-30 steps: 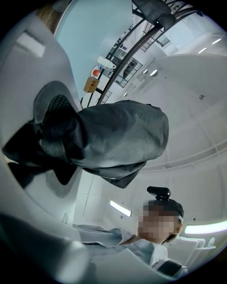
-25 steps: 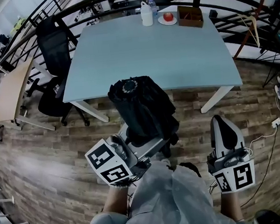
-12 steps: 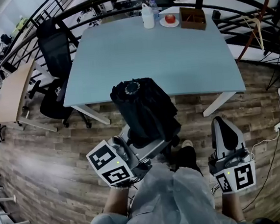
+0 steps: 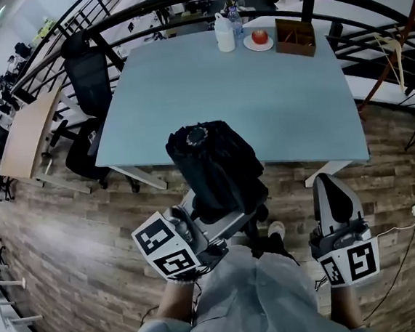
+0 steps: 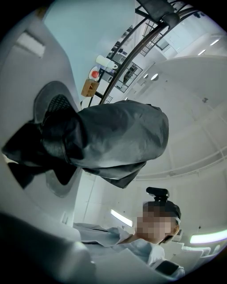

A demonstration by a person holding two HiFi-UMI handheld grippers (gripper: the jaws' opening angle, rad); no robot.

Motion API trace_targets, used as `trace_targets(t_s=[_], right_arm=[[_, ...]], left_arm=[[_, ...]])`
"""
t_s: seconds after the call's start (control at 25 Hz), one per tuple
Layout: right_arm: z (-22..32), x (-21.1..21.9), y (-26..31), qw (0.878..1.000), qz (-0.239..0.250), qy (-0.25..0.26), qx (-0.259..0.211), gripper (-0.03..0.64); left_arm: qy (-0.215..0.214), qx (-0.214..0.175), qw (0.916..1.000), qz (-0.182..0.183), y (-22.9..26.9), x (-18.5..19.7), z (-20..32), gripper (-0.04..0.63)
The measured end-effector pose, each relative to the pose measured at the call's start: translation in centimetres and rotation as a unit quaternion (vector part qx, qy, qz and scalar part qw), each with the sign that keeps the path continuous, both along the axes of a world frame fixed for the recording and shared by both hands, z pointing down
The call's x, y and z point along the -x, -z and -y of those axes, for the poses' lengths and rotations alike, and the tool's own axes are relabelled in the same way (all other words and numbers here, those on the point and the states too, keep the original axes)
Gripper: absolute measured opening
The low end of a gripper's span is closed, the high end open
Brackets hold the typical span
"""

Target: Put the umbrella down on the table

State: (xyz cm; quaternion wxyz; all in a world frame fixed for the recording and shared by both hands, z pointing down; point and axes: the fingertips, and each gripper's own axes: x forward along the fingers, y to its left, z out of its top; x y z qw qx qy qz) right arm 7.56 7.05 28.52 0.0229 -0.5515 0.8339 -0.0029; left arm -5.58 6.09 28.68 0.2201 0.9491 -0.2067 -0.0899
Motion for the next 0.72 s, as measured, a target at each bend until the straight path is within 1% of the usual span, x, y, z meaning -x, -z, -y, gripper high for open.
trace_targets(t_s=[0.28,0.48,0.72], right_arm=[[4.7,-3.9,0.6,1.0,0.0,0.027,0.001,-0.005],[8.5,-7.1,0.5,0.999,0.003,0.049,-0.003,-0.005],[9.4,-8.9,0.4,0.998,0.003,0.06,0.002,-0.005]], left_arm=[[0.028,0.0,0.9996,-0.004,1.0,-3.6,3.9,0.265],[0.048,-0.003,0.9988,-0.005,1.1,-7.0,7.4,0.265],[0.063,0.002,0.9979,-0.019,1.5,-8.3,8.0,0.265]])
